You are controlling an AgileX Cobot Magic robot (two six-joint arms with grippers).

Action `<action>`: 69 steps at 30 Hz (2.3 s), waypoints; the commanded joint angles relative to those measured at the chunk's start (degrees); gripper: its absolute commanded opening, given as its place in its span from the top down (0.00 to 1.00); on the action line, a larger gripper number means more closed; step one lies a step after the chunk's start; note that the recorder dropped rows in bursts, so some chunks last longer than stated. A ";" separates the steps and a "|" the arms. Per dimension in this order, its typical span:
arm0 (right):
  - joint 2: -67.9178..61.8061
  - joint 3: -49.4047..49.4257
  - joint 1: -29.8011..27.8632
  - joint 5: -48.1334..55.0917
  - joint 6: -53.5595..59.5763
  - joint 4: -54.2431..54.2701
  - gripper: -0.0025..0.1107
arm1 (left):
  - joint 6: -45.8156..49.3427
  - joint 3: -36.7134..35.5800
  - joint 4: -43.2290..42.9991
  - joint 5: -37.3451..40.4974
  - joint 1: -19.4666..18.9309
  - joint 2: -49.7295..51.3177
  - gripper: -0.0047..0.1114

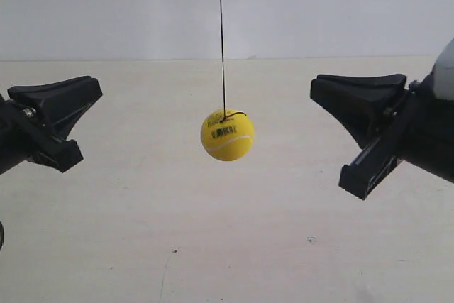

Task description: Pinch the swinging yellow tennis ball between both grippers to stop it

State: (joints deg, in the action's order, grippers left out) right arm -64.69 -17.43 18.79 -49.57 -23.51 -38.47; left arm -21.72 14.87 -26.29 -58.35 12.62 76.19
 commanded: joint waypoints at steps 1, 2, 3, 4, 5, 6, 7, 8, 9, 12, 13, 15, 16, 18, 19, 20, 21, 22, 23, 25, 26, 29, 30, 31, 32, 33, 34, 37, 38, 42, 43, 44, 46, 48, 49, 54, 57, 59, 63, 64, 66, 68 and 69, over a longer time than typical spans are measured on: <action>5.67 2.69 -0.02 -0.06 3.31 5.93 0.98 | -0.46 -1.63 3.09 1.91 -0.12 -4.14 0.92; 6.92 3.12 -0.02 0.17 3.46 6.75 0.98 | -0.46 -1.92 3.09 1.91 -0.12 -5.09 0.92; 8.12 3.42 -0.02 0.18 3.57 7.23 0.98 | -0.46 -2.19 3.09 1.91 -0.12 -6.13 0.92; 9.15 3.69 -0.02 0.18 3.72 7.74 0.98 | -0.46 -2.48 3.09 2.07 -0.12 -6.99 0.92; 10.18 4.11 -0.02 0.18 3.98 7.82 0.98 | -0.46 -2.71 3.09 2.65 -0.12 -8.17 0.92; 10.98 4.30 -0.02 0.18 4.09 7.96 0.98 | -0.46 -2.72 3.09 3.37 -0.12 -9.44 0.92; 11.94 4.78 -0.02 0.00 4.09 8.10 0.98 | -0.46 -2.80 3.09 4.85 -0.12 -10.80 0.92; 12.91 4.92 -0.02 -0.16 4.09 8.27 0.98 | -0.46 -2.80 3.09 6.44 -0.12 -12.25 0.92; 13.83 4.92 -0.02 0.18 4.09 8.27 0.98 | -0.46 -2.80 3.09 7.87 -0.12 -13.49 0.92; 15.71 4.92 -0.02 1.59 4.09 8.27 0.98 | -0.69 -2.80 3.09 12.63 -0.12 -17.96 0.92; 16.13 4.92 -0.02 1.86 4.09 8.27 0.98 | -1.45 -2.80 3.09 14.26 -0.12 -19.62 0.92; 16.75 4.92 0.08 1.98 4.09 8.27 0.98 | -2.60 -2.80 3.09 16.99 -0.12 -23.09 0.92; 16.75 4.92 0.08 1.98 3.94 8.27 0.98 | -2.96 -2.80 3.09 18.32 -0.12 -24.84 0.92; 16.75 4.92 0.08 1.98 3.94 8.27 0.98 | -2.89 -2.80 3.09 20.48 -0.12 -28.04 0.92; 16.75 4.92 0.08 1.98 3.94 8.27 0.98 | -3.12 -2.80 3.09 21.86 -0.12 -30.21 0.92; 16.75 4.92 0.08 1.98 3.94 8.27 0.98 | -3.39 -2.80 3.09 22.87 -0.12 -31.63 0.92; 16.75 4.92 0.08 1.98 3.72 8.27 0.98 | -3.76 -2.80 3.09 24.16 -0.12 -33.41 0.92; 16.75 4.92 0.08 1.98 3.66 8.27 0.98 | -4.25 -2.80 3.12 25.45 -0.12 -35.15 0.92; 16.75 4.92 0.08 1.98 3.33 8.27 0.98 | -4.41 -2.80 3.12 26.36 -0.12 -36.50 0.92; 16.75 4.92 0.08 1.98 3.04 8.27 0.98 | -4.41 -2.80 3.12 29.04 -0.12 -39.86 0.92; 16.75 4.92 0.08 1.98 3.05 8.17 0.98 | -4.41 -2.80 3.37 30.61 -0.12 -41.17 0.92; 16.75 4.92 0.08 1.98 2.62 8.17 0.98 | -5.30 -2.80 3.61 34.32 -0.12 -45.73 0.92; 16.75 4.92 0.08 1.98 2.34 8.17 0.98 | -5.93 -2.80 3.61 35.21 -0.12 -47.12 0.92; 16.75 4.92 0.08 1.98 2.08 8.17 0.98 | -6.22 -2.80 3.61 35.98 -0.12 -48.51 0.92; 16.75 4.92 0.08 1.98 1.94 8.17 0.98 | -6.37 -2.80 3.61 36.51 -0.12 -49.57 0.92; 16.75 4.92 0.08 1.98 1.73 8.06 0.98 | -6.78 -2.80 3.61 37.19 -0.12 -50.94 0.92; 16.75 4.92 0.08 1.98 1.54 8.08 0.98 | -7.04 -2.80 3.61 37.79 -0.12 -52.33 0.92; 18.12 5.39 0.08 1.60 1.12 7.72 0.98 | -7.04 -2.80 3.61 39.60 -0.12 -56.25 0.92; 19.06 6.04 0.08 1.00 1.12 7.99 0.98 | -7.04 -2.80 3.61 39.98 -0.12 -57.56 0.92; 24.65 8.21 0.08 0.96 1.12 9.42 0.98 | -7.04 -2.80 3.61 42.80 -0.12 -62.43 0.92; 25.97 8.62 0.08 1.16 1.12 9.95 0.98 | -7.04 -2.80 3.61 43.40 -0.12 -63.62 0.92; 27.75 9.09 0.08 1.47 1.00 11.03 0.98 | -7.04 -2.80 3.61 43.79 -0.12 -64.78 0.92; 30.96 9.87 0.08 2.00 1.00 12.96 0.98 | -8.14 -2.80 3.61 44.83 -0.12 -66.83 0.92; 34.52 10.63 0.08 2.14 1.00 15.16 0.98 | -9.31 -2.80 3.39 45.59 -0.12 -69.24 0.92; 36.26 10.91 0.08 2.44 0.88 15.77 0.98 | -9.56 -2.80 3.39 45.98 -0.12 -70.48 0.92; 48.02 10.92 0.08 7.31 -0.70 18.59 0.98 | -9.57 1.25 3.39 56.50 -0.12 -76.19 0.92; 52.92 10.92 0.08 9.54 -1.37 18.86 0.98 | -9.57 3.47 3.63 62.03 -0.12 -76.19 0.92; 57.49 10.92 0.08 12.09 -1.50 20.87 0.98 | -9.57 5.22 3.63 65.64 -0.12 -76.19 0.92; 64.69 10.92 0.08 15.82 -1.39 23.58 0.98 | -9.57 7.47 4.06 69.03 -0.12 -76.19 0.92; 64.69 10.92 0.19 15.35 -1.27 23.92 0.98 | -9.57 7.96 5.37 69.99 -0.12 -76.19 0.92; 64.69 10.92 0.19 15.78 -1.27 24.00 0.98 | -9.57 8.26 6.64 71.96 -0.12 -76.19 0.92; 64.69 10.92 0.19 15.99 -1.27 24.00 0.98 | -9.57 8.26 6.64 73.67 -0.12 -76.19 0.92; 64.69 10.92 0.19 15.99 -1.27 24.00 0.98 | -9.57 8.26 6.64 74.48 -0.12 -76.19 0.92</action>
State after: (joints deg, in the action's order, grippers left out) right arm -0.39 -6.79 18.79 -34.04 -24.74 -14.67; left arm -30.81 22.89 -20.48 13.72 12.62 0.03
